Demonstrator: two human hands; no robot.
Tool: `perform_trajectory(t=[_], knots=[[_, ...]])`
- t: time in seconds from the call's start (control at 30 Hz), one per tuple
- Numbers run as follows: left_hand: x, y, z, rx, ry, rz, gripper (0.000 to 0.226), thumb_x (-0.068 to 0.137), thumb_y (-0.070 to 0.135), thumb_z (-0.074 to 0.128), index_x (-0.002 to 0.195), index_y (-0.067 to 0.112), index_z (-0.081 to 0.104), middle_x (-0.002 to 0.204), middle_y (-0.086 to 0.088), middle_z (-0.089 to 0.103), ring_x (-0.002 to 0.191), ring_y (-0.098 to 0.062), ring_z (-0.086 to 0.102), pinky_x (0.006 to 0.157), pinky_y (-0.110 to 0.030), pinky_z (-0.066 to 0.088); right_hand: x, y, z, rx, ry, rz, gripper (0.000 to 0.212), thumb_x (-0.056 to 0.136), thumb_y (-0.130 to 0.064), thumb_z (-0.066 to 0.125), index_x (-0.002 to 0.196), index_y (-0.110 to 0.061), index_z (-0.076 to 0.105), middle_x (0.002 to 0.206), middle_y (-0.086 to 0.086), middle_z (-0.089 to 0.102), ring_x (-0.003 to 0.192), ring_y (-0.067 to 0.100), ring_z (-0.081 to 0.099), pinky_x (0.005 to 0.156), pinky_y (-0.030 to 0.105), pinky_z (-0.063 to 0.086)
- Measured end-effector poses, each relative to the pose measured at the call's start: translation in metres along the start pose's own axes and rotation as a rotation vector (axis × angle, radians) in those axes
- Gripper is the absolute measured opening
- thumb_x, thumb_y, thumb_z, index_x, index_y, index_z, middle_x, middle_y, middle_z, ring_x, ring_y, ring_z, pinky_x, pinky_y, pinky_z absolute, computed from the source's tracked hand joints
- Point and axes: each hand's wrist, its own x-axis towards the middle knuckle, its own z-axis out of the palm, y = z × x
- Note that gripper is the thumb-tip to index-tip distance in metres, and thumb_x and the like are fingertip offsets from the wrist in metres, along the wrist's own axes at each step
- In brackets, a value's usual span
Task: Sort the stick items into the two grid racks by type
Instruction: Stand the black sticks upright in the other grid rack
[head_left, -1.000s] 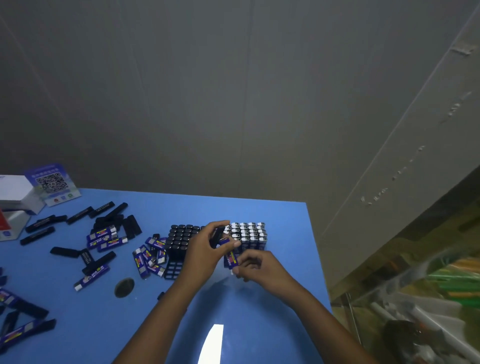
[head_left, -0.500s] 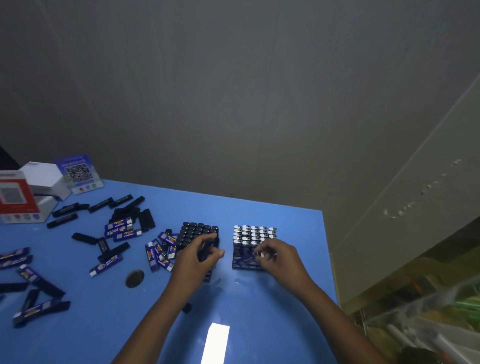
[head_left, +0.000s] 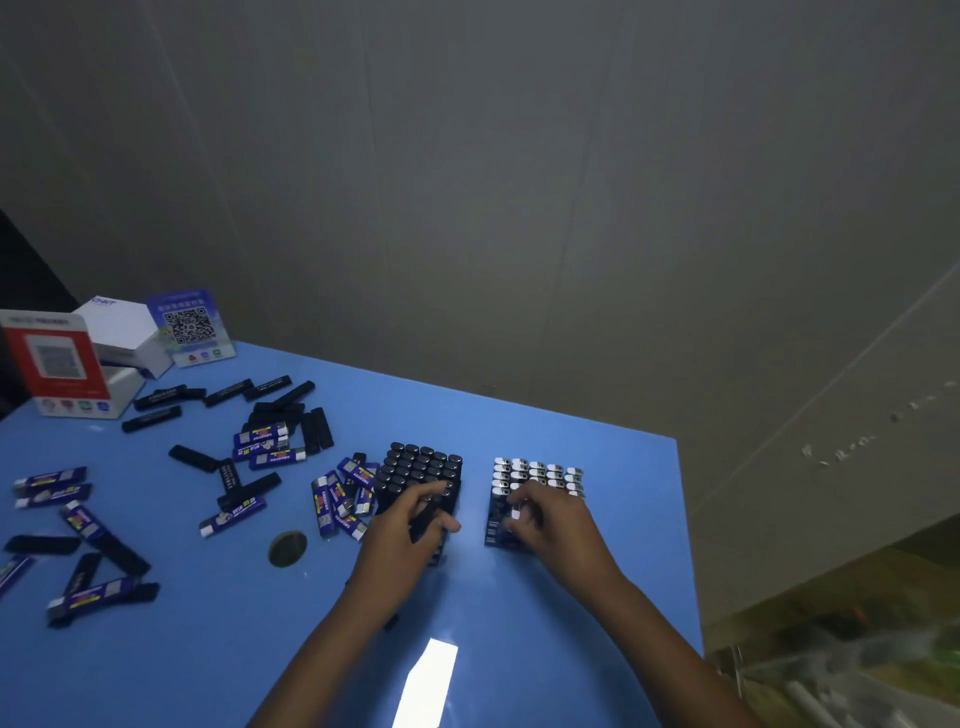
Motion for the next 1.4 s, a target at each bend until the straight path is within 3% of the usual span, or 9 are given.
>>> perform_trajectory(t=[0.1, 0.23, 0.3, 0.47, 0.93, 1.1, 1.23, 1.3, 1.4], knots=[[0.001, -0.004, 0.002, -0.014, 0.004, -0.006, 0.038, 0.093, 0.000, 0.057, 0.121, 0.026, 0.058, 0.085, 0.014, 0.074, 0.089, -0.014, 0.064, 0.072, -0.007, 0.047, 0.004, 0.001, 0.004, 0.021, -0.012, 0.053, 0.015, 0.087, -0.015, 0.070, 0.097, -0.025, 0.065, 0.081, -0.005, 0.071, 0.074, 0.008, 0.064, 0.072, 0.027, 0.053], [0.001, -0.007, 0.002, -0.008, -0.009, -0.010, 0.037, 0.094, 0.002, 0.057, 0.122, 0.026, 0.058, 0.087, 0.015, 0.074, 0.088, -0.018, 0.066, 0.080, -0.023, 0.052, 0.010, 0.001, 0.007, -0.018, 0.014, 0.101, 0.012, 0.088, -0.019, 0.071, 0.092, -0.026, 0.061, 0.076, -0.009, 0.068, 0.071, 0.003, 0.062, 0.064, 0.013, 0.045], [0.001, -0.008, 0.002, -0.007, -0.010, -0.008, 0.036, 0.094, 0.003, 0.058, 0.122, 0.026, 0.058, 0.086, 0.015, 0.074, 0.090, -0.014, 0.066, 0.081, -0.018, 0.050, 0.012, 0.001, 0.009, -0.045, 0.031, 0.117, 0.010, 0.090, -0.024, 0.070, 0.089, -0.024, 0.060, 0.073, -0.011, 0.064, 0.069, 0.002, 0.060, 0.063, 0.014, 0.043], [0.001, -0.010, 0.000, -0.019, -0.009, -0.025, 0.035, 0.094, 0.002, 0.058, 0.121, 0.024, 0.059, 0.085, 0.016, 0.074, 0.090, 0.003, 0.063, 0.075, -0.003, 0.044, 0.016, 0.001, 0.013, -0.123, 0.033, 0.126, 0.013, 0.093, -0.029, 0.065, 0.090, -0.017, 0.061, 0.076, -0.004, 0.066, 0.076, 0.015, 0.061, 0.072, 0.035, 0.049], [0.004, -0.015, 0.000, -0.002, 0.000, -0.029, 0.035, 0.094, 0.001, 0.058, 0.122, 0.022, 0.059, 0.085, 0.016, 0.074, 0.094, 0.008, 0.062, 0.077, -0.004, 0.043, 0.026, -0.009, 0.023, -0.392, -0.013, -0.015, 0.017, 0.097, -0.025, 0.053, 0.088, -0.011, 0.052, 0.086, 0.009, 0.065, 0.079, 0.027, 0.058, 0.062, 0.037, 0.034], [0.003, -0.014, -0.003, -0.011, 0.013, -0.031, 0.036, 0.093, -0.001, 0.059, 0.120, 0.023, 0.059, 0.087, 0.021, 0.072, 0.093, 0.020, 0.057, 0.076, 0.000, 0.040, 0.020, -0.007, 0.029, -0.439, 0.034, -0.102, 0.020, 0.099, -0.029, 0.053, 0.087, -0.013, 0.052, 0.085, 0.005, 0.065, 0.077, 0.027, 0.059, 0.060, 0.035, 0.031], [0.000, -0.016, -0.008, -0.008, 0.018, -0.036, 0.035, 0.093, -0.001, 0.059, 0.121, 0.020, 0.059, 0.085, 0.015, 0.074, 0.097, 0.014, 0.060, 0.083, -0.004, 0.043, 0.013, -0.006, 0.031, -0.488, 0.131, -0.130, 0.022, 0.088, -0.015, 0.062, 0.071, -0.015, 0.049, 0.068, 0.002, 0.059, 0.059, 0.021, 0.050, 0.054, 0.029, 0.025], [-0.002, -0.017, -0.010, -0.009, 0.014, -0.039, 0.037, 0.093, -0.002, 0.058, 0.123, 0.020, 0.059, 0.086, 0.013, 0.074, 0.098, 0.009, 0.062, 0.083, -0.006, 0.045, 0.011, -0.006, 0.029, -0.528, 0.115, -0.138, 0.020, 0.080, -0.010, 0.065, 0.071, -0.017, 0.048, 0.068, 0.002, 0.059, 0.061, 0.024, 0.056, 0.052, 0.030, 0.026], [-0.005, -0.016, -0.010, -0.006, 0.024, -0.047, 0.038, 0.092, -0.004, 0.057, 0.123, 0.019, 0.059, 0.085, 0.016, 0.074, 0.095, 0.013, 0.060, 0.077, -0.001, 0.041, 0.007, -0.006, 0.026, -0.643, 0.091, -0.124, 0.036, 0.061, -0.006, 0.082, 0.075, -0.022, 0.054, 0.063, -0.003, 0.056, 0.055, 0.020, 0.057, 0.044, 0.026, 0.023]])
